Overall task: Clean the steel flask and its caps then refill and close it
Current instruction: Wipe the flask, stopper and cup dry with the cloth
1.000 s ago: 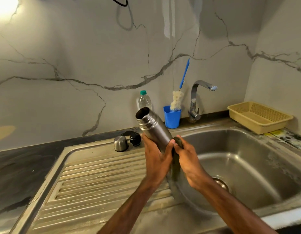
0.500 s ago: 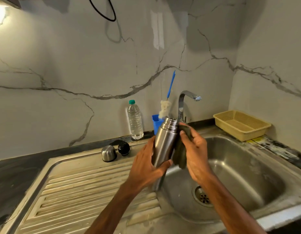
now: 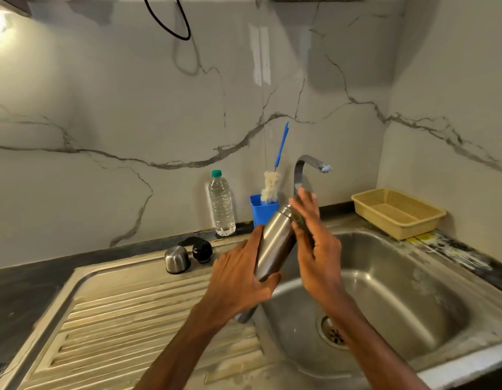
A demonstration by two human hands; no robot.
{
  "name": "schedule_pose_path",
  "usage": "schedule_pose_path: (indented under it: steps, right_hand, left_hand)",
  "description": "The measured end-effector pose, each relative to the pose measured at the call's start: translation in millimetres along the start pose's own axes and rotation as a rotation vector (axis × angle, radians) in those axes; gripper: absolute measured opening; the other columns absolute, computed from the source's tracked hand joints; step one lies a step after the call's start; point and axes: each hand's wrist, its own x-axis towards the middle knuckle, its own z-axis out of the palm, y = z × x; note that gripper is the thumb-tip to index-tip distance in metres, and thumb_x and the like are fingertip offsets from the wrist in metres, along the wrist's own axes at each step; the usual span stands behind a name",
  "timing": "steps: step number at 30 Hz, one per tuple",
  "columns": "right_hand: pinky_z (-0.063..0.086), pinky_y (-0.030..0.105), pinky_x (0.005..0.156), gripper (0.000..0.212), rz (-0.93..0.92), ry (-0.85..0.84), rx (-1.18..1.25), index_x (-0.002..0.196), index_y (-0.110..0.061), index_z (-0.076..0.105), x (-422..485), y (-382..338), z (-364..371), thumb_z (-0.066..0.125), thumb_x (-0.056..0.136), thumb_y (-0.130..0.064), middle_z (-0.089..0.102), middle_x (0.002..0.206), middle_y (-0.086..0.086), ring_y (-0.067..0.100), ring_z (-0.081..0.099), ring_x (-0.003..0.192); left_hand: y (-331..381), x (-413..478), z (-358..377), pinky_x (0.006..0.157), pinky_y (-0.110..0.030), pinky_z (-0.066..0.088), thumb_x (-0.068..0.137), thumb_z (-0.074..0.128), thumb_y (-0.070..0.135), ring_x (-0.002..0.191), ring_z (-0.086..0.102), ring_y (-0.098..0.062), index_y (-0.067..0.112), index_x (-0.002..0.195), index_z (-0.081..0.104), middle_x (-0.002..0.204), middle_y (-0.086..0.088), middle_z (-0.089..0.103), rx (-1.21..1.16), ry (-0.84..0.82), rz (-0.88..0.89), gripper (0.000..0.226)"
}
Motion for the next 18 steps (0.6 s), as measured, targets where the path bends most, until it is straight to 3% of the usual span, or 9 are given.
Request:
schedule_pose_path:
  steps: [3,5,8,10,13,15,18]
  right_hand:
    - [0.017,0.046,0.125,0.042,-0.182,-0.218,-0.132,0.142,-0.013,0.054,-7,4,3,0.049,0.101,-0.005,0.041,0.156,-0.002,0.015,0.019,0.152]
    - [0.016,0.041,0.125,0.037,-0.214,-0.239,-0.218,0.137,-0.015,0.059,0,9,1,0.051,0.101,-0.009,0.050,0.150,-0.003,0.011,0.028,0.149]
    - [0.042,0.038,0.109,0.027,-0.082,-0.220,-0.300,0.126,-0.025,0.065,7,13,-1,0.053,0.101,-0.021,0.064,0.127,-0.007,0.006,0.053,0.124]
    - [0.050,0.036,0.095,0.022,0.039,-0.259,-0.287,0.118,-0.030,0.065,5,15,-1,0.051,0.101,-0.028,0.065,0.113,-0.009,0.003,0.058,0.106]
    - [0.037,0.035,0.113,0.032,-0.029,-0.380,-0.312,0.126,-0.026,0.063,-6,12,3,0.046,0.099,-0.030,0.063,0.127,-0.007,0.007,0.053,0.121]
    - [0.025,0.026,0.118,0.034,-0.094,-0.445,-0.318,0.130,-0.025,0.061,-10,8,4,0.047,0.100,-0.029,0.060,0.135,-0.008,0.007,0.048,0.130]
    - [0.045,0.019,0.092,0.021,0.170,-0.432,-0.190,0.116,-0.031,0.065,1,3,-5,0.049,0.103,-0.027,0.066,0.116,-0.012,0.002,0.059,0.107]
  left_hand:
    - [-10,-3,-4,0.105,-0.037,0.039,0.087,0.062,0.058,0.132,0.050,-0.023,0.030,0.161,-0.005,0.151,0.000,0.046,0.115,0.025,0.022,0.103]
    - [-18,-8,-5,0.102,-0.043,0.046,0.083,0.064,0.055,0.128,0.054,-0.027,0.032,0.160,-0.003,0.148,-0.003,0.048,0.198,0.034,0.068,0.104]
    - [-24,-17,-4,0.079,-0.044,0.057,0.072,0.072,0.047,0.109,0.064,-0.029,0.026,0.158,0.017,0.131,-0.007,0.060,0.365,0.065,0.185,0.104]
    - [-26,-19,-6,0.079,-0.042,0.056,0.075,0.067,0.047,0.111,0.062,-0.028,0.026,0.159,0.017,0.132,-0.005,0.057,0.446,0.039,0.232,0.100]
    - [-31,-16,-12,0.088,-0.044,0.053,0.081,0.061,0.048,0.121,0.056,-0.030,0.029,0.157,0.005,0.140,-0.006,0.051,0.430,-0.022,0.204,0.097]
    - [-35,-20,-14,0.084,-0.045,0.056,0.075,0.067,0.048,0.114,0.061,-0.030,0.027,0.156,0.012,0.134,-0.008,0.056,0.437,-0.011,0.210,0.100]
    - [-38,-24,-12,0.085,-0.041,0.057,0.069,0.077,0.045,0.107,0.063,-0.026,0.024,0.156,0.028,0.130,-0.007,0.060,0.472,0.054,0.304,0.102]
